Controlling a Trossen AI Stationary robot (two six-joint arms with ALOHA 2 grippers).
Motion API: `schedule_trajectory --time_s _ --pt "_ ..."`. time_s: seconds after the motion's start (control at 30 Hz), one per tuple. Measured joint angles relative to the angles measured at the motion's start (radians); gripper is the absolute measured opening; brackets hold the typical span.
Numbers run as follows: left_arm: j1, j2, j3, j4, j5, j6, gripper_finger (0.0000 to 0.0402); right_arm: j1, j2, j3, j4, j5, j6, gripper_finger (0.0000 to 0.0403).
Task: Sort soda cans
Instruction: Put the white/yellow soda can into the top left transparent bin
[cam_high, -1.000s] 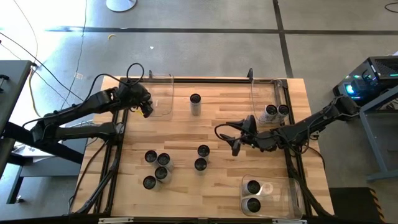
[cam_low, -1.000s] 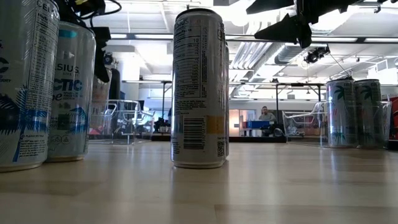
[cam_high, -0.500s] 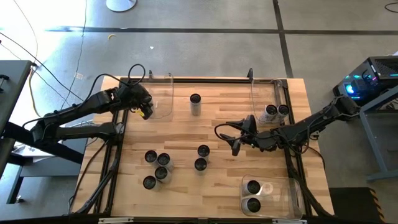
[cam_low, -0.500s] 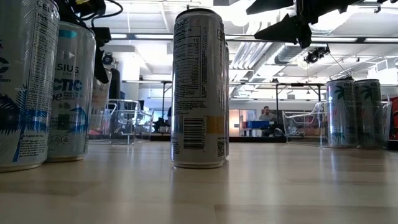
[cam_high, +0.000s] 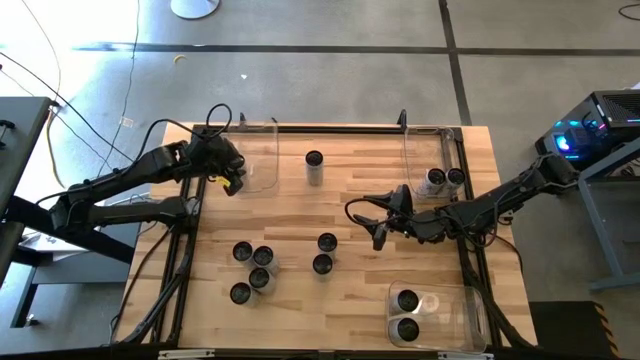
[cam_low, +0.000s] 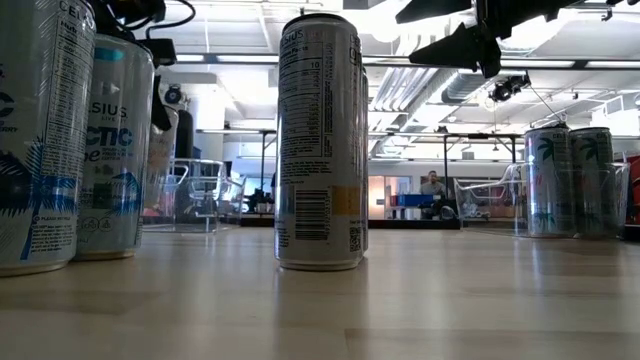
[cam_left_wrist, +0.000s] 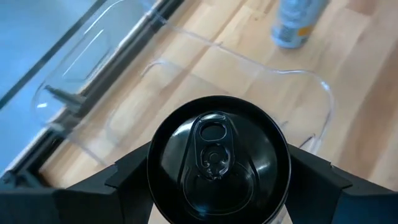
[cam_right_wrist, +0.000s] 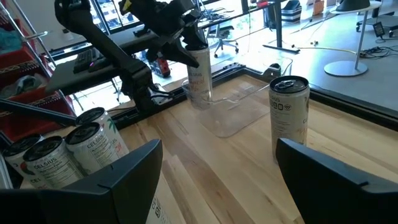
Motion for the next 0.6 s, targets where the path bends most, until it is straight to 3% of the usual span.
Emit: schedule_trajectory --time_s 0.6 --pt "-0.02 -0.003 -0.066 0.069 0.013 -0.046 0.0267 -0.007 0.0 0.0 0.0 0.0 -0.002 0.031"
